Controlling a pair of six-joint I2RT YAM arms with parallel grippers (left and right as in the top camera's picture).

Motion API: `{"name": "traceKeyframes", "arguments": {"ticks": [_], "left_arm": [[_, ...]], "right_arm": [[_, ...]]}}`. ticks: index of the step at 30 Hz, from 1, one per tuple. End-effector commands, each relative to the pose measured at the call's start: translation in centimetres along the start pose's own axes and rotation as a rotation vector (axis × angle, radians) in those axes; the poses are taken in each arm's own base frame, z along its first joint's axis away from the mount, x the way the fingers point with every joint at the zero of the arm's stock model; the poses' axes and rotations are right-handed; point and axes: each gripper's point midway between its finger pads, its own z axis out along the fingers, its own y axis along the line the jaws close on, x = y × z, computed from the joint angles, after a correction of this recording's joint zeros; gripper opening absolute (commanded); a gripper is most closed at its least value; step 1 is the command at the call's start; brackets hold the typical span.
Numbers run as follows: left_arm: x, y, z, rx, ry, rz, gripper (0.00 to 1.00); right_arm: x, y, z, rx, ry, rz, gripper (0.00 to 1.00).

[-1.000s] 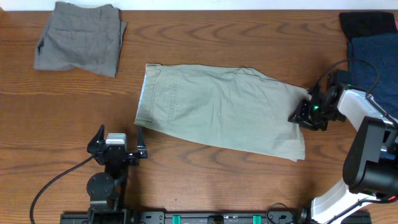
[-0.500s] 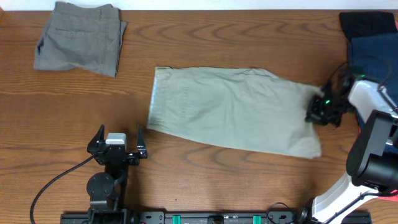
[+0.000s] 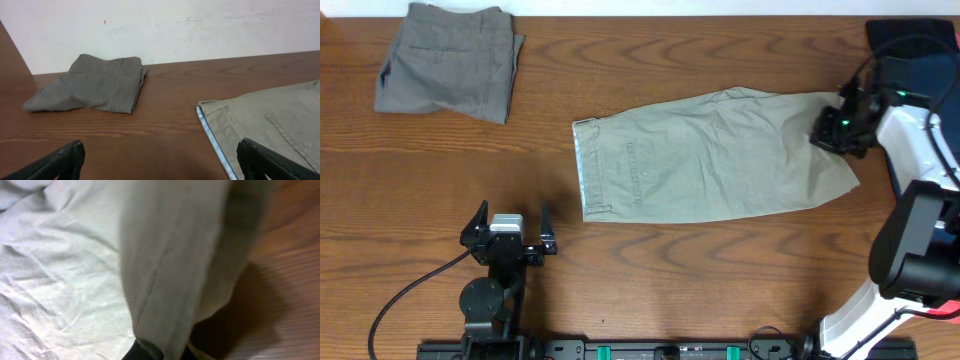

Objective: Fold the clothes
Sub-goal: 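Grasp the shorts' right edge with the right gripper and pull rightward, then release the shorts and retract the right gripper to the right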

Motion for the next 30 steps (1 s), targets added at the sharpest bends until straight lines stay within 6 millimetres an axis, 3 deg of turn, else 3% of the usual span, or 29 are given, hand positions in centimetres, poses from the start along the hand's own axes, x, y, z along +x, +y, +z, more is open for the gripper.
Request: {"name": "traceKeyframes", "arguments": {"ticks": [1, 12, 17, 19, 20, 21, 22, 30], "left_arm": [[1.5, -0.1, 0.1, 0.003, 0.042, 0.014, 0.98], [1.5, -0.1, 0.1, 0.003, 0.042, 0.014, 0.98], [1.5, -0.1, 0.1, 0.003, 0.042, 0.014, 0.98], [1.5, -0.1, 0.1, 0.003, 0.042, 0.014, 0.98], [1.5, -0.1, 0.1, 0.003, 0.042, 0.014, 0.98], [1.5, -0.1, 0.1, 0.003, 0.042, 0.014, 0.98], [1.5, -0.1, 0.1, 0.003, 0.042, 0.014, 0.98], [1.5, -0.1, 0.1, 0.003, 0.042, 0.014, 0.98]], "right_arm": [[-0.1, 0.4, -0.1, 0.073, -0.015, 0.034, 0.01], [2.7, -3.0, -0.8, 0.276, 0.076, 0.074, 0.01], [3.2, -4.7, -1.7, 0.377, 0.086, 0.075, 0.08], [3.5, -5.1, -2.0, 0.398, 0.092, 0.084, 0.23], [3.5, -5.1, -2.1, 0.400, 0.095, 0.087, 0.46], [3.6, -5.2, -2.2, 0.400, 0.097, 0.088, 0.80], [3.7, -5.2, -2.2, 0.401, 0.099, 0.088, 0.99], [3.5, -4.6, -4.8, 0.390, 0.085, 0.094, 0.99]]}}
